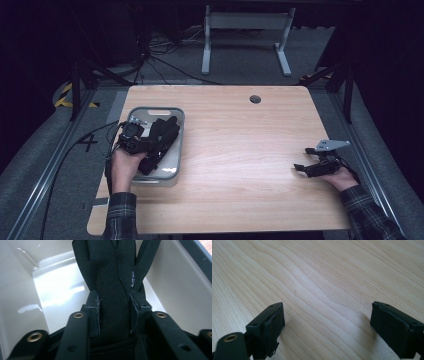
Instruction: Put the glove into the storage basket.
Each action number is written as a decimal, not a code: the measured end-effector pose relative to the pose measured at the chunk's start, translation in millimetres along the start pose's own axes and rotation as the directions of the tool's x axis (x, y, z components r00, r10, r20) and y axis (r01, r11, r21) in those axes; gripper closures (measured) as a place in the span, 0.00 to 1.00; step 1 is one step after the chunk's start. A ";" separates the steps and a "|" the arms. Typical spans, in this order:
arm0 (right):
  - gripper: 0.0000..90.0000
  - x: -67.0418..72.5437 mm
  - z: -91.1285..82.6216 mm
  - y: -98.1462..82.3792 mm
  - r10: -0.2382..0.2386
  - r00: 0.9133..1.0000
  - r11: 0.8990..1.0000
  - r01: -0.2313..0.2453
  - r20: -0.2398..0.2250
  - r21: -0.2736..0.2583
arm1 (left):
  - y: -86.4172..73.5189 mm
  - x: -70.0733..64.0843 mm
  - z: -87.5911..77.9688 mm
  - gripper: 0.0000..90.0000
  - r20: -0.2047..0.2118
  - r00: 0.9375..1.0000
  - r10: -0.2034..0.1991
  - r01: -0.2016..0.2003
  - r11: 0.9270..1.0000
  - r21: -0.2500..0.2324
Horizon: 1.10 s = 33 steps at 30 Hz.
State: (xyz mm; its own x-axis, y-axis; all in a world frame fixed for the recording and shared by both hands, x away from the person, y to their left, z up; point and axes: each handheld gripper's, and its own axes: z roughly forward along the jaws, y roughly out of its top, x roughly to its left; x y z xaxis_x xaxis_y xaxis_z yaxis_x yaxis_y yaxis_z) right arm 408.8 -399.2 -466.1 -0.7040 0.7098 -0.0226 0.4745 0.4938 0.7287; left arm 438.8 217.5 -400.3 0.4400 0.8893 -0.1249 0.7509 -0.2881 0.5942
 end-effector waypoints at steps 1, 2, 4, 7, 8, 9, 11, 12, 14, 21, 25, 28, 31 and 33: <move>0.14 0.0 0.0 0.0 0.000 1.000 1.000 0.000 0.000 0.000 | -0.1 0.7 0.1 0.65 -0.001 1.000 -0.002 0.002 1.000 -0.002; 0.14 0.0 0.0 0.0 0.000 1.000 1.000 0.000 0.000 0.000 | -0.1 0.7 0.1 0.62 -0.001 1.000 -0.002 0.002 1.000 -0.002; 0.14 -0.1 0.0 0.0 0.000 1.000 1.000 0.000 0.000 0.000 | -0.5 3.3 -1.6 0.53 0.002 1.000 -0.019 0.019 1.000 -0.011; 0.14 0.0 0.0 0.0 0.000 1.000 1.000 0.000 0.001 0.000 | 2.0 3.4 -6.2 0.41 0.002 1.000 -0.027 0.028 0.999 -0.031; 0.14 0.0 0.0 0.0 0.000 1.000 1.000 0.000 0.000 0.000 | 3.2 1.8 -7.3 0.38 0.005 1.000 -0.023 0.023 0.999 -0.034; 0.14 0.0 0.0 0.0 0.000 1.000 1.000 0.000 0.000 0.000 | 5.1 -1.1 -8.9 0.35 0.011 1.000 -0.014 0.015 0.999 -0.042; 0.14 -0.1 0.0 0.0 0.000 1.000 1.000 0.000 0.001 0.000 | 7.8 -6.3 -10.5 0.33 0.021 1.000 -0.004 0.005 0.998 -0.055; 0.14 -0.1 0.0 0.0 0.000 1.000 1.000 0.000 0.001 0.000 | 10.4 -11.0 -11.6 0.33 0.028 1.000 0.006 -0.005 0.998 -0.062; 0.14 -0.1 -0.1 0.0 -0.001 1.000 1.000 0.001 0.000 0.002 | 15.6 -23.4 -12.7 0.29 0.049 0.998 0.026 -0.021 0.996 -0.087; 0.14 0.0 0.0 0.0 0.000 1.000 1.000 0.000 0.000 0.000 | 34.3 -69.0 -7.0 0.23 0.128 0.987 0.096 -0.079 0.987 -0.137; 0.14 0.1 -0.1 -0.1 0.000 1.000 1.000 0.000 0.001 0.000 | 40.2 -90.0 -1.7 0.21 0.157 0.979 0.134 -0.110 0.982 -0.154; 0.14 0.1 -0.1 -0.1 0.000 1.000 1.000 0.000 0.001 0.000 | 43.0 -115.6 8.5 0.20 0.185 0.967 0.173 -0.143 0.976 -0.164; 0.14 0.1 -0.2 -0.1 0.000 1.000 1.000 0.000 0.000 0.000 | 42.9 -135.8 17.5 0.18 0.203 0.956 0.213 -0.181 0.969 -0.166; 0.14 0.1 -0.1 -0.1 -0.001 1.000 1.000 0.001 0.000 0.000 | 42.1 -143.2 20.9 0.18 0.218 0.950 0.221 -0.185 0.967 -0.175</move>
State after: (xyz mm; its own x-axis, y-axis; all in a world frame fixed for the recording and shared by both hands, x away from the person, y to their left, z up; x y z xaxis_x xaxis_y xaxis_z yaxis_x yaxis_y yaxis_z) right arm 408.6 -399.3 -466.1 -0.7041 0.7098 -0.0233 0.4743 0.4943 0.7285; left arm 417.7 70.5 -374.0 0.6919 0.7040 -0.1603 0.5583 -0.3809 0.7370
